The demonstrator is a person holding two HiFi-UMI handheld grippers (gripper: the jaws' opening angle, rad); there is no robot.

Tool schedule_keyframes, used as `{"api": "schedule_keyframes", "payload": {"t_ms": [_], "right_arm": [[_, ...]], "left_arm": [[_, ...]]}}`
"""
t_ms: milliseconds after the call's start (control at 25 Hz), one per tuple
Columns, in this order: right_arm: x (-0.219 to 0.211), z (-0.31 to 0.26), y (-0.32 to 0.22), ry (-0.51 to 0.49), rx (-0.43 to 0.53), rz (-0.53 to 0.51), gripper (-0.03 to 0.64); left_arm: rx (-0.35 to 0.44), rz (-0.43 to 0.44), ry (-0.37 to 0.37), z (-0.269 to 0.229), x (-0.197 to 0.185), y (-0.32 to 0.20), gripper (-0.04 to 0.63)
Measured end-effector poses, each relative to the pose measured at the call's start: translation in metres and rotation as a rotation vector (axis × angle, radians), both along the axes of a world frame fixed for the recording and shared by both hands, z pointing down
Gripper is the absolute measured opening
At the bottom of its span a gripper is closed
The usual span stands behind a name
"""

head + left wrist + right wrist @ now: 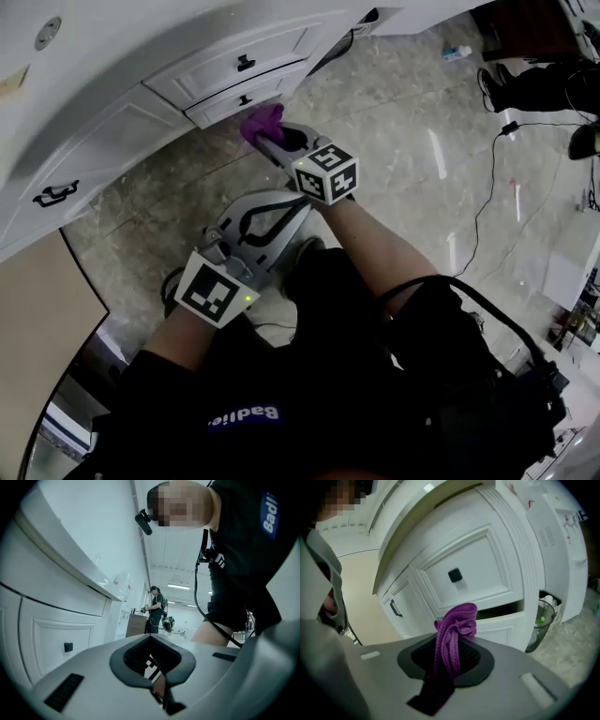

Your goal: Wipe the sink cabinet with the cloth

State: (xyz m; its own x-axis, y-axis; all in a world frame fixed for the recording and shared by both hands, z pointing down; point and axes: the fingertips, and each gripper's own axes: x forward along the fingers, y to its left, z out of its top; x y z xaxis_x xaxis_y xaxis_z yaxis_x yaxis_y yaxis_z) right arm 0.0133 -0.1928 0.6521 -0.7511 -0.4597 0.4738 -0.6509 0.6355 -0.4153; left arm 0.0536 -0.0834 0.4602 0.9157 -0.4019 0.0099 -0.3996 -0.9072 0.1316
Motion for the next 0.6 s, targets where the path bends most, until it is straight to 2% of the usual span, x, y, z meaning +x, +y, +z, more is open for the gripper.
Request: {"api": "schedule_keyframes", "payload": {"t_ms": [160,360,480,600], "right_arm": [[0.028,-0.069,0.022,0.030,-0.015,0.017,0.080],[0.049,-0.184,0.052,0.040,-0.017,0.019,0.080],[0.050,-0.257,0.076,0.040,-0.003,-0.003,0.080],[0.047,-0.325,0.112,0.035,0.003,-0.044,0.080]], "left_arm": [[-0.083,-0.016,-0.016,-0.065,-0.011,0.024,-0.011],[-0.091,-0.015,-0.071,-0.170,-0.018,0.048,-0.011],[-0.152,-0.061,-0.043,-0.233,-0.026,0.057,-0.011],[-0.160,-0.090,-0.032,-0.291,-0.032,0.071,-0.011]]}}
